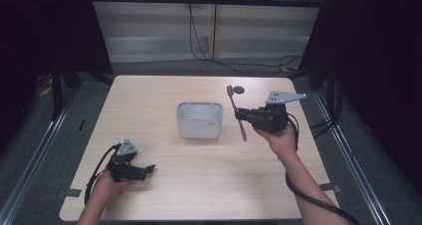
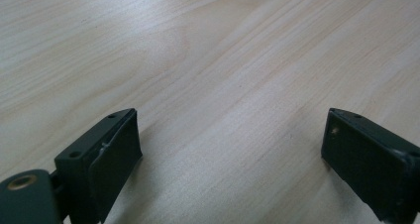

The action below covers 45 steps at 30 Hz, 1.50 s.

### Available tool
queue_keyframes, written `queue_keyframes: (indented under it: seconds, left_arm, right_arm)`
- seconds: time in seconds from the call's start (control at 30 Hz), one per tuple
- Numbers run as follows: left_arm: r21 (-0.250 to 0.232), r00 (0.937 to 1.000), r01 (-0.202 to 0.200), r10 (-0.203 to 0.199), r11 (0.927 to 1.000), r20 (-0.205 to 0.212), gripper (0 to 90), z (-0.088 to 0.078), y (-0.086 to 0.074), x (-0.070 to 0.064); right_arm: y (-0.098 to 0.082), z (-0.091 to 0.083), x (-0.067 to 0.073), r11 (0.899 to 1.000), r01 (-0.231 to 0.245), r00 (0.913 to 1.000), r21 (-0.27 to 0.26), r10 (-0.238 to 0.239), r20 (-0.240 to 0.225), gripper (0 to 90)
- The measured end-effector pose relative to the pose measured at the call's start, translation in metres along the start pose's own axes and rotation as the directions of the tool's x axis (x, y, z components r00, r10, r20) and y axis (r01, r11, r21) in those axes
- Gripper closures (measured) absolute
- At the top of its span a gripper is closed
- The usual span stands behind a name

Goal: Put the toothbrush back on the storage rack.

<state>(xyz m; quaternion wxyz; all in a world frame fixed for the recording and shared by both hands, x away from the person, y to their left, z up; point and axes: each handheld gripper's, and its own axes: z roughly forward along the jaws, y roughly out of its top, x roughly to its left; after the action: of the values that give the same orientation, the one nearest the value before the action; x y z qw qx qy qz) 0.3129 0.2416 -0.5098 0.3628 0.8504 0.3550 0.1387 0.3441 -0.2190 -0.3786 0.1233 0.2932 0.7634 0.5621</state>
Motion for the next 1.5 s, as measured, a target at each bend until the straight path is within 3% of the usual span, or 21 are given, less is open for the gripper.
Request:
queue_keyframes:
  seconds: [0.6,1.5]
  left_arm:
    - [0.0,1.0,0.0,0.0,1.0,0.0,7.8,0.0,0.0,0.0]
    - [0.0,1.0,-0.002,0.002,1.0,0.001,7.5,0.0,0.0,0.0]
  right_arm:
    - [0.013,0.015,-0.001,0.995,-0.024,0.9987,-0.1,0.028,0.042,82.8]
    - [0.028,0.036,-0.006,0.984,-0.032,0.9958,-0.175,0.046,0.079,82.8]
